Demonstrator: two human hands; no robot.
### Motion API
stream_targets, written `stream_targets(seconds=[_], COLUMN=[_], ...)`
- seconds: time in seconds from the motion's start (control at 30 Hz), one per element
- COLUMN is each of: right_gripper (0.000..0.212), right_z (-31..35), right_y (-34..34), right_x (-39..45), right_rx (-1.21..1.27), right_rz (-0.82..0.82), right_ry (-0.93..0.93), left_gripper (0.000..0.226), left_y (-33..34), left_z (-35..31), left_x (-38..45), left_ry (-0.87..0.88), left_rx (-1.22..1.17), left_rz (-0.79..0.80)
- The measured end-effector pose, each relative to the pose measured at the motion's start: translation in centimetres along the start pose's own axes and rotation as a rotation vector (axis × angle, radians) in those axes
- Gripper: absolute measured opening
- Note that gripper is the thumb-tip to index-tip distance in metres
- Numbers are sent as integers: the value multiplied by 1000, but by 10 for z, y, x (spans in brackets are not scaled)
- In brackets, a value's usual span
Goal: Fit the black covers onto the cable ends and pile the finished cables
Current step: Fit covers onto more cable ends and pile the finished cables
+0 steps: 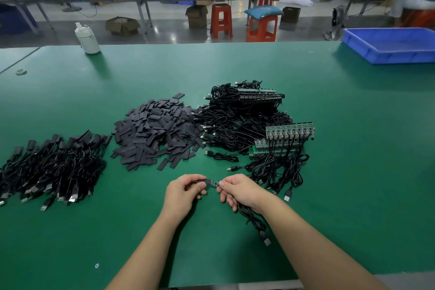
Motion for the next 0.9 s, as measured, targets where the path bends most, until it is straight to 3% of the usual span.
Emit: stream_targets(seconds=[0.47, 0.9], right_gripper=[28, 29], right_z=[3, 4], right_y=[0, 1], right_x=[-6, -5], right_rx=[-30, -39], right_rz=[-30, -51], right_ry=[13, 22], left_gripper=[20, 20], left_y=[2, 4], left_z=[-9, -15], left_x=[7, 10], left_ry=[-17, 34], left_rx=[118, 240], left_rz=[233, 311])
Point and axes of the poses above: each hand's wrist, its own x-axis towards the middle knuckle, its own y-axis out of the palm, z = x × y, the point moved 8 cm from there along x, towards the middle knuckle, and after that the axes turned 11 degrees about y, right-handed, at the moved point
